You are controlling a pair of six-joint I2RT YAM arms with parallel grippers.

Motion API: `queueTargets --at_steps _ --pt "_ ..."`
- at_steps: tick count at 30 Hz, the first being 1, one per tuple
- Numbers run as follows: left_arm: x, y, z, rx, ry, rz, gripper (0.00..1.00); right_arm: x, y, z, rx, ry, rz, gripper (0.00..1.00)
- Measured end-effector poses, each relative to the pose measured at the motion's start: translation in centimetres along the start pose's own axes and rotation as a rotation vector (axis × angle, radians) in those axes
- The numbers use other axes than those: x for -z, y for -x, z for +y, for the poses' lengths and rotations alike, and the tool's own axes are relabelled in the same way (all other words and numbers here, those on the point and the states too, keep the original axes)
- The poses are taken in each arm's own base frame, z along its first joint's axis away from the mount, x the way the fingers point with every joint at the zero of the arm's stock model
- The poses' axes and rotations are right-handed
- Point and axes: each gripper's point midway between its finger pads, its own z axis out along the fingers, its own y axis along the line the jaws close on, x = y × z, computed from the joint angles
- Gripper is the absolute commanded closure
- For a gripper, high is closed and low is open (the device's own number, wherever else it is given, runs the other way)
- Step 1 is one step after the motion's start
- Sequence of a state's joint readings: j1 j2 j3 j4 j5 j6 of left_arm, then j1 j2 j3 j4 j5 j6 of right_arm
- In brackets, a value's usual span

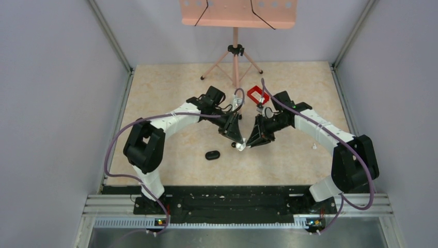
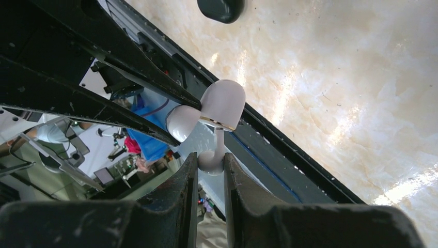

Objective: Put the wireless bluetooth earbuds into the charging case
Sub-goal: Insert the right earbud into the right side groove of the charging case.

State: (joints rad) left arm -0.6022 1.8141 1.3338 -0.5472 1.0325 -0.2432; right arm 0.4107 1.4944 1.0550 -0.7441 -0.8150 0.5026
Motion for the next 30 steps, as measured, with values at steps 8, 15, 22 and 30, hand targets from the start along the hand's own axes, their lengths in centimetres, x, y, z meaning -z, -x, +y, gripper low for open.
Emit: queueTargets --at_steps 8,15,22,30 --pt "0.58 -0.24 -0.13 -0.068 0.037 -0.007 1.0 -0.01 0.13 0.22 -0.004 0.009 -0.003 1.0" --pt "0.95 -0.34 -0.21 -0.109 0.056 -0.011 1.0 -0.12 0.17 0.33 -0.011 0.019 0.002 1.0" --pt "0.73 -0.68 -0.34 -0.114 0.055 0.002 1.0 -0.09 0.11 0.55 -0.017 0.029 0.006 1.0" --pt "0.36 -0.8 -0.66 -0.125 0.048 0.009 1.0 -0.09 0.17 0.94 -0.021 0.047 0.007 1.0"
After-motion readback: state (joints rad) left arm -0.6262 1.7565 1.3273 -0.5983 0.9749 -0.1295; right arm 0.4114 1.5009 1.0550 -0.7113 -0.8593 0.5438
